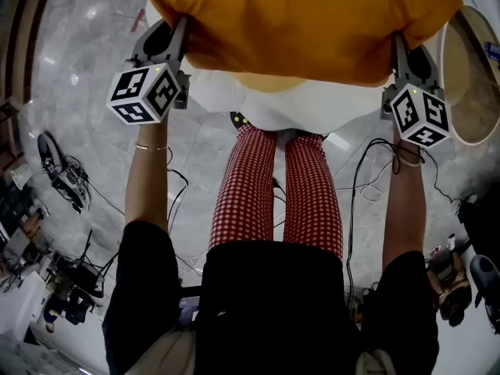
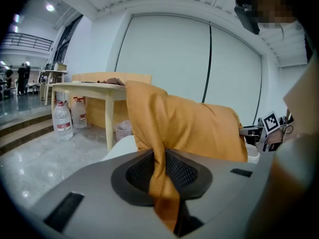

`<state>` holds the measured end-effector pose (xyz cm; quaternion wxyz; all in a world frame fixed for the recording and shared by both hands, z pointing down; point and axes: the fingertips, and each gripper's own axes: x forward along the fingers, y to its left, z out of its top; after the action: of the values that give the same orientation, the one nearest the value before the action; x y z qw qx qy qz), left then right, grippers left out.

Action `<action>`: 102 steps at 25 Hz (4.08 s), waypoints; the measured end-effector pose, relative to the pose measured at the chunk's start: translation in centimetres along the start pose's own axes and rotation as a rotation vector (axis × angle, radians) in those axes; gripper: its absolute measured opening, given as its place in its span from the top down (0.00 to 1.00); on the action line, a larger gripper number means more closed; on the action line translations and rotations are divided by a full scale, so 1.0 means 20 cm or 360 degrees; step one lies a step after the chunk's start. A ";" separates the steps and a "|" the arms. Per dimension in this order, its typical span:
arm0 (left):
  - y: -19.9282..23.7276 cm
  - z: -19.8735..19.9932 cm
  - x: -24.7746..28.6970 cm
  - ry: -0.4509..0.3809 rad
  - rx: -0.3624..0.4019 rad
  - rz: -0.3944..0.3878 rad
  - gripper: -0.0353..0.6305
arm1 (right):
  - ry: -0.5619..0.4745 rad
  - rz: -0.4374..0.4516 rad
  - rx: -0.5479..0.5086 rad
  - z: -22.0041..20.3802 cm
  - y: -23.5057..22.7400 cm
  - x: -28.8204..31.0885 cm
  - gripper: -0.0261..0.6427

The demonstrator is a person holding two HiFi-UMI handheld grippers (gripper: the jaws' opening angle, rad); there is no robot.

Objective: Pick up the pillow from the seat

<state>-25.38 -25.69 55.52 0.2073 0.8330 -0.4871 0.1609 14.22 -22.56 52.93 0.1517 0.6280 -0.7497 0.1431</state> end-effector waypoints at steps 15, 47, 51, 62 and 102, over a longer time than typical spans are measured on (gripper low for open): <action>-0.15 0.30 -0.21 -0.0018 0.0005 -0.0071 0.83 | -0.0110 -0.0018 0.0024 0.40 0.02 -0.31 0.81; -0.26 0.92 -0.56 -0.0156 0.0071 -0.0092 0.83 | -0.0375 0.0045 0.0086 1.08 0.06 -0.53 0.81; -0.29 0.97 -0.58 -0.0184 0.0075 -0.0090 0.83 | -0.0410 0.0052 0.0084 1.13 0.05 -0.55 0.81; -0.29 1.25 -0.80 -0.0306 0.0124 -0.0078 0.83 | -0.0506 0.0065 0.0096 1.38 0.13 -0.70 0.81; -0.49 1.76 -1.13 -0.0575 0.0300 -0.0013 0.83 | -0.0820 0.0249 0.0197 1.80 0.08 -0.90 0.81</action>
<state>-25.14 -22.21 12.80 0.0381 0.8660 -0.4959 0.0528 13.87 -20.76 12.64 -0.0943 0.5919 -0.7997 0.0355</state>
